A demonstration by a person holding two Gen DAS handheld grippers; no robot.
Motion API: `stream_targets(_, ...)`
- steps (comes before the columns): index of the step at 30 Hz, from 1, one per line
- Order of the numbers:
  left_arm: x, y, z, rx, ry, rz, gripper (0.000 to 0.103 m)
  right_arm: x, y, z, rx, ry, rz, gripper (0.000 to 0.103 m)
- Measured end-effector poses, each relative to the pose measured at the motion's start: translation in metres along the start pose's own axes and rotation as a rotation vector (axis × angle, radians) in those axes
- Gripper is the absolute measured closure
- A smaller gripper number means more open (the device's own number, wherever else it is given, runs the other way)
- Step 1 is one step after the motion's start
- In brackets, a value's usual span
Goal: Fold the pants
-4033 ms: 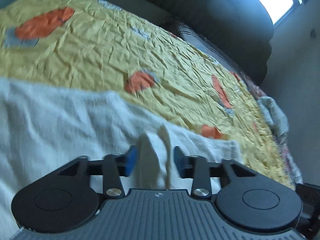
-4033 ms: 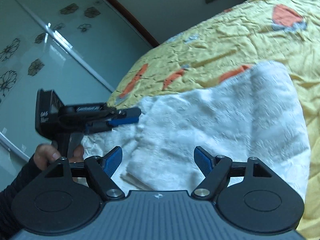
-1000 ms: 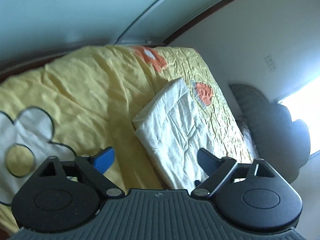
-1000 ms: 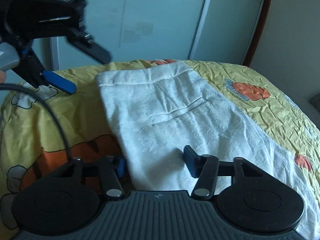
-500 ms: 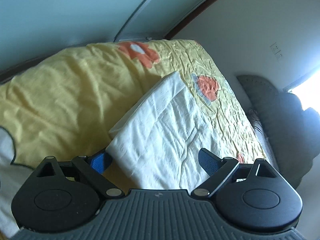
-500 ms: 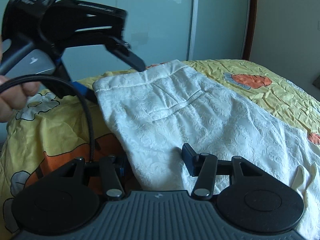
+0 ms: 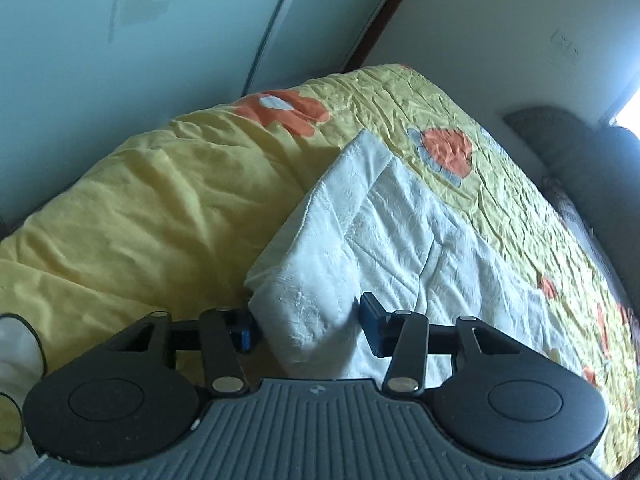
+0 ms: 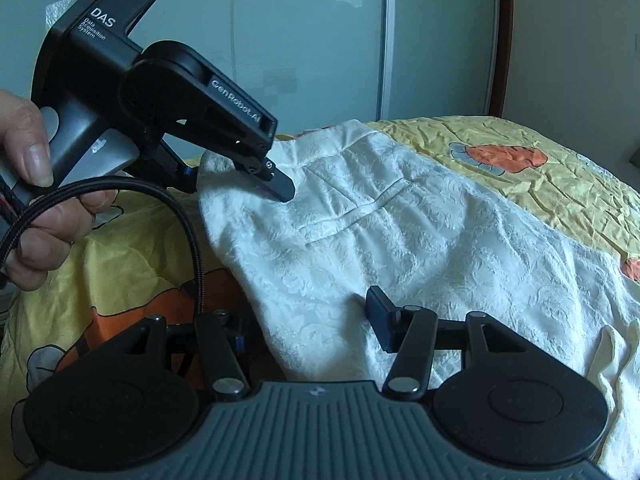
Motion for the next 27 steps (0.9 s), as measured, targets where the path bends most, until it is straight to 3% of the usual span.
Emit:
stream_targets(5, -0.001, -0.001, -0.005, 0.029, 0.028, -0.013, 0.056, 0.0, 0.0, -0.001, 0.005, 0.003, -0.001, 0.048)
stream_targets(12, -0.001, -0.002, -0.005, 0.033, 0.043, -0.022, 0.057, 0.003, -0.003, -0.003, 0.041, 0.04, -0.005, 0.038)
stream_targets(16, -0.001, -0.002, -0.006, 0.038, 0.051, -0.031, 0.057, 0.007, -0.017, -0.013, 0.1, 0.182, -0.015, 0.027)
stream_targets(22, 0.0, -0.004, -0.004, 0.036, 0.059, -0.044, 0.06, 0.007, -0.048, -0.037, 0.126, 0.336, -0.096, 0.026)
stream_targets(27, -0.001, -0.014, -0.012, 0.061, 0.12, -0.103, 0.07, 0.006, -0.062, -0.075, 0.195, 0.578, -0.17, 0.026)
Point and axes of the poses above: each gripper's, at about its wrist camera, not at the fingertips, and y roughly the way its jaws point, z to its left, x to its top, the point moved 3 cm from there along y, roughly the way its jaws point, and after that the axes turned 12 degrees about x, right-handed, at the moved point
